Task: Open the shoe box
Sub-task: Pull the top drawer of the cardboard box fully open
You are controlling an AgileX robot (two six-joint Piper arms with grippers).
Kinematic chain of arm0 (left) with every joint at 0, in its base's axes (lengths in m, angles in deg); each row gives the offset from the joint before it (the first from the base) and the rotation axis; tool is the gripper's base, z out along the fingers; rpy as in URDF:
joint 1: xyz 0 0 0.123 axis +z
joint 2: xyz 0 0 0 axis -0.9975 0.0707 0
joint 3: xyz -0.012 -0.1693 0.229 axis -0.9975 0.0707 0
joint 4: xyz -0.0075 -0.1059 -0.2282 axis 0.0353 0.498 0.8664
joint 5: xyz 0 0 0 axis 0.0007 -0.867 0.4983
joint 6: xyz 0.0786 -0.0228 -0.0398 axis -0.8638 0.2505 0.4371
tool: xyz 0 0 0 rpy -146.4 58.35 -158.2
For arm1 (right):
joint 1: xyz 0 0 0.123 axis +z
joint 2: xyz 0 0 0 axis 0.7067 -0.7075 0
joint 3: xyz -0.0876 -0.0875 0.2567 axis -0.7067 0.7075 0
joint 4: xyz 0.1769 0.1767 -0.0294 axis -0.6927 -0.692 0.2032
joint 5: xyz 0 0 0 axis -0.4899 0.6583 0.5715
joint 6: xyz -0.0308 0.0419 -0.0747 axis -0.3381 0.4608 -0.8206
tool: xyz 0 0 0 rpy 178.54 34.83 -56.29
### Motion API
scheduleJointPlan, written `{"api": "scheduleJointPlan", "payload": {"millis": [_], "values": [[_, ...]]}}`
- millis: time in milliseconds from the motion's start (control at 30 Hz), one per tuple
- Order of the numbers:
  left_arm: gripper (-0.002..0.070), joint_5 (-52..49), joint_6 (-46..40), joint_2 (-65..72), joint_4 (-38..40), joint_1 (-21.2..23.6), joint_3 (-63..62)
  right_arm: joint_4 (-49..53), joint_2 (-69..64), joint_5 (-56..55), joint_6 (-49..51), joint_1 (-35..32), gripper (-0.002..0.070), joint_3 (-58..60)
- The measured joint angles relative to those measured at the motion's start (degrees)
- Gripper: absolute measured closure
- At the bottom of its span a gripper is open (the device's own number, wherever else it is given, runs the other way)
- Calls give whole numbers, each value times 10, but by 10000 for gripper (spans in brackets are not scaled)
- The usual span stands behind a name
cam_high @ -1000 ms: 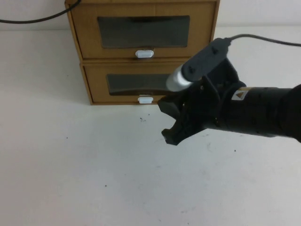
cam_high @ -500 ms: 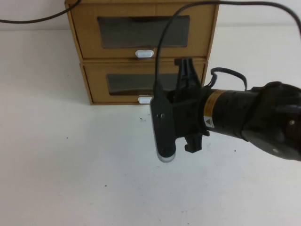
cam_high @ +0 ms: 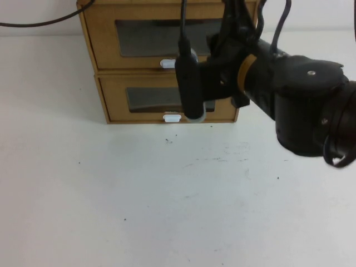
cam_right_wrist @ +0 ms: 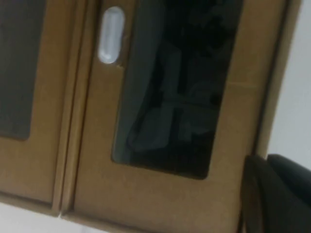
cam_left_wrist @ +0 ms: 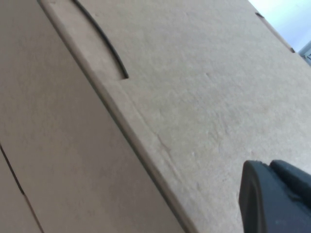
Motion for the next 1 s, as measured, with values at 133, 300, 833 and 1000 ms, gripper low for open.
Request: {"api": "scheduleJointPlan", "payload": {"millis": [133,300,833,1000], "values": [[680,0,1,0,1,0,0,53,0,58,109,56,697,3],[680,0,1,0,1,0,0,60,-18,114,175,121,697,21],[680,-6,4,0,1,0,0,62,-123,96,234,89,629,-14],[680,-6,4,0,1,0,0,63,-124,61,257,66,453,-32]]}}
